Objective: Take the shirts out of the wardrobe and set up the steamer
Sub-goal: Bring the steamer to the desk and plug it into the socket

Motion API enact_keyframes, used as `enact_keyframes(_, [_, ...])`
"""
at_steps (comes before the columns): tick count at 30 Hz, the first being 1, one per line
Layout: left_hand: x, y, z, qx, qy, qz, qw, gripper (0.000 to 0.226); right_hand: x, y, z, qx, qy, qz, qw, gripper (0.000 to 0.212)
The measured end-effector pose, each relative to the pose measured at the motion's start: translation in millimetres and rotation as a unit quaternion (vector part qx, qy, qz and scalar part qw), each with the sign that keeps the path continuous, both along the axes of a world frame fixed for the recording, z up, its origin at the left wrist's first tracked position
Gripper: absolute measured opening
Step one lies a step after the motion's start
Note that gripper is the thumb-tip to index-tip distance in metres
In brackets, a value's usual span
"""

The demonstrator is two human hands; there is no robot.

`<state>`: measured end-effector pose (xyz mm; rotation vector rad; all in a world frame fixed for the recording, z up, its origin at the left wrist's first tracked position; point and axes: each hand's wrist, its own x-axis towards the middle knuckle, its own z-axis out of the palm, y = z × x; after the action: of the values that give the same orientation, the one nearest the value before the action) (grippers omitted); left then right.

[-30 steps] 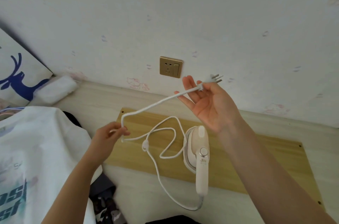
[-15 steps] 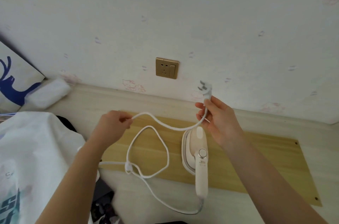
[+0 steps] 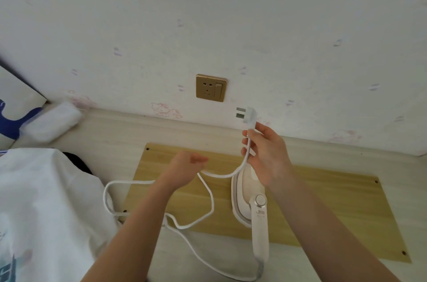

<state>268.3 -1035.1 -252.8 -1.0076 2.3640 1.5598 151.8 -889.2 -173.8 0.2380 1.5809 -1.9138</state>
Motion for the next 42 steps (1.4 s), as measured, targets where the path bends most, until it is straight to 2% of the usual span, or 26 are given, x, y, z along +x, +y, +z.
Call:
enact_keyframes(3, [-7, 6, 21, 0.062, 0.091, 0.05, 0.993, 0.028, 3, -10, -6, -0.015, 0.021, -0.006, 1.0, 0.026])
enact_keyframes(6, [-16, 9, 42, 0.087, 0.174, 0.108, 0.975, 0.025, 7, -21, -17, 0.05, 0.105, 0.009, 0.993, 0.023])
enact_keyframes(10, [-27, 8, 57, 0.066, 0.248, 0.144, 0.956, 0.024, 9, -36, -32, 0.184, 0.265, 0.071, 0.944, 0.027])
enact_keyframes(14, [-34, 4, 56, 0.04, 0.265, 0.157, 0.951, 0.025, 8, -51, -42, 0.196, 0.341, 0.103, 0.913, 0.022])
enact_keyframes(19, [-43, -11, 39, 0.035, 0.255, 0.205, 0.944, 0.025, -6, -67, -45, 0.184, 0.355, 0.149, 0.905, 0.021])
enact_keyframes(23, [-51, -26, 27, 0.066, 0.25, 0.241, 0.935, 0.032, -17, -75, -54, 0.166, 0.342, 0.164, 0.91, 0.022])
enact_keyframes(30, [-69, -47, 18, 0.049, 0.265, 0.214, 0.939, 0.027, -31, -90, -61, 0.152, 0.317, 0.18, 0.918, 0.041])
enact_keyframes(38, [-97, -71, 8, -0.015, 0.264, 0.152, 0.953, 0.027, -50, -113, -75, 0.215, 0.403, 0.159, 0.875, 0.026])
enact_keyframes(42, [-104, -76, 1, -0.033, 0.249, 0.14, 0.958, 0.025, -53, -122, -85, 0.232, 0.403, 0.141, 0.874, 0.023])
